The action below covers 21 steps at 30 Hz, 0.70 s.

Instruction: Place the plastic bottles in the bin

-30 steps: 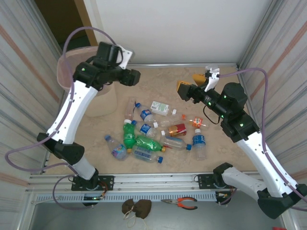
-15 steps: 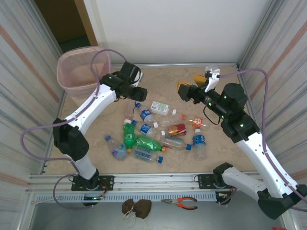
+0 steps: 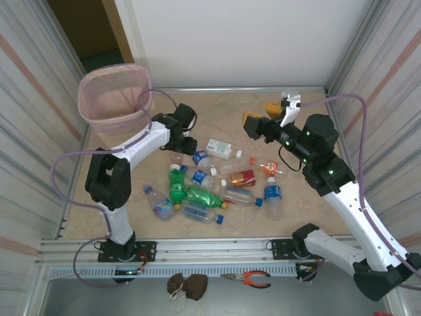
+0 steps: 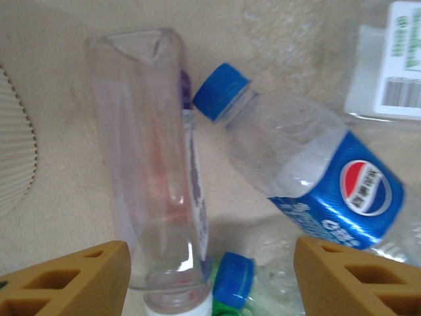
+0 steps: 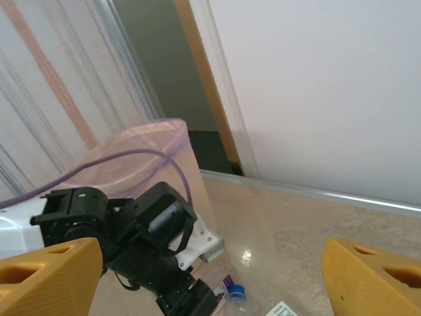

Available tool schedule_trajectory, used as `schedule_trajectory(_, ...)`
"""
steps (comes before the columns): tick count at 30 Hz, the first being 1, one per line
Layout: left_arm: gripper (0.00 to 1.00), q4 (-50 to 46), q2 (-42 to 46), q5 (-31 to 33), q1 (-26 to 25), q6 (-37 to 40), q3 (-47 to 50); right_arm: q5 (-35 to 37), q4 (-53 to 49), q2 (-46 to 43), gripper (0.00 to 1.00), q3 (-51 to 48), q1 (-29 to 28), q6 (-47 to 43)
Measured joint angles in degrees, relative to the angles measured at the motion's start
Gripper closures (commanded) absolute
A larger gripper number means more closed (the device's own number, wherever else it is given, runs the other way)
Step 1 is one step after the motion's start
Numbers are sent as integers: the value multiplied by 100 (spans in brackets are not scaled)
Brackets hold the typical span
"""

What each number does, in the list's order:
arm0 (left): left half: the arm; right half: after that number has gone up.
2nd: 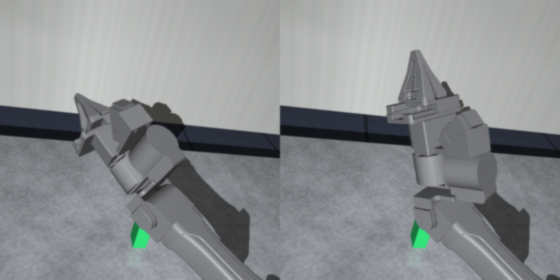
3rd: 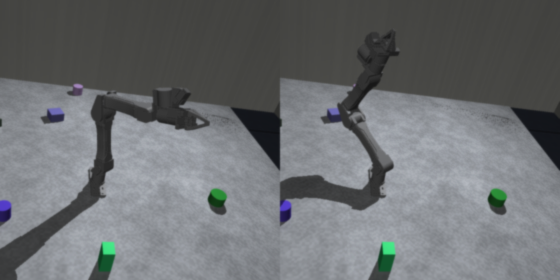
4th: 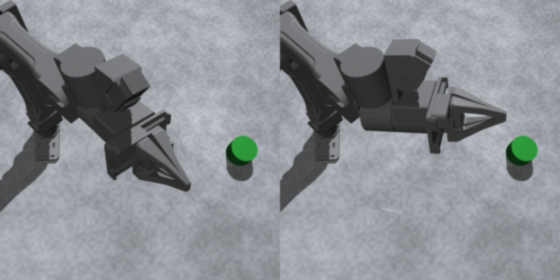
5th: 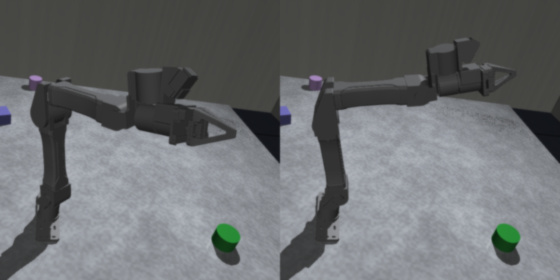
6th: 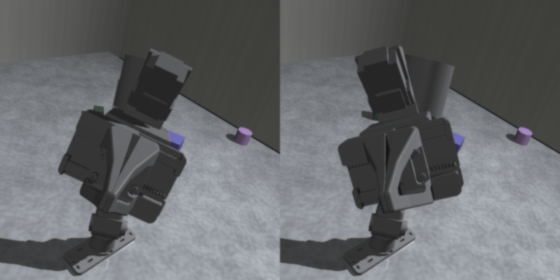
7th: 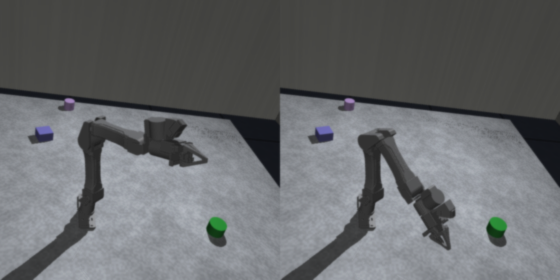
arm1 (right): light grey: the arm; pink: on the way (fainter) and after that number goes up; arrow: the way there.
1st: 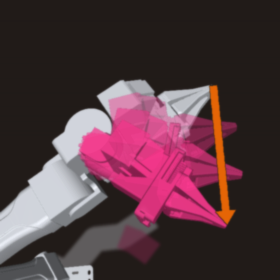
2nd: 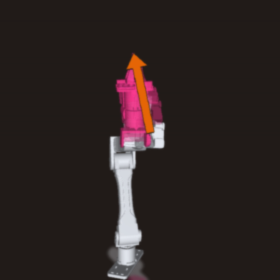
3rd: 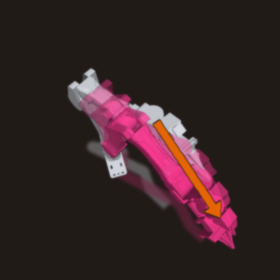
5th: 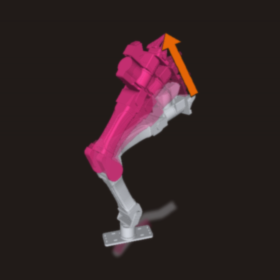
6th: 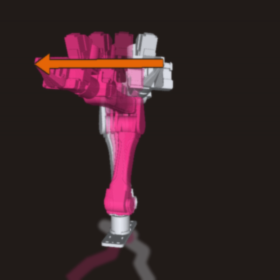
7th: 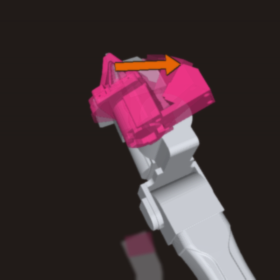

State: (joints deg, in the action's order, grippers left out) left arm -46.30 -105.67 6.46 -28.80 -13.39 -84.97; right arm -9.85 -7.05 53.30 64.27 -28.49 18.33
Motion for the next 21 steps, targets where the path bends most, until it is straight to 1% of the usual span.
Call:
schedule_trajectory(7, 37, 90, -162, -42, 284, 46, 11, 0, 0, 79, 15, 0, 2, 0)
schedule_trajectory(14, 40, 166, -459, -146, 374, 131, 9, 0, 0, 83, 15, 0, 11, 0)
schedule_trajectory(21, 49, 190, -634, -199, 407, 162, 9, 0, 0, 83, 15, -4, 11, -2)
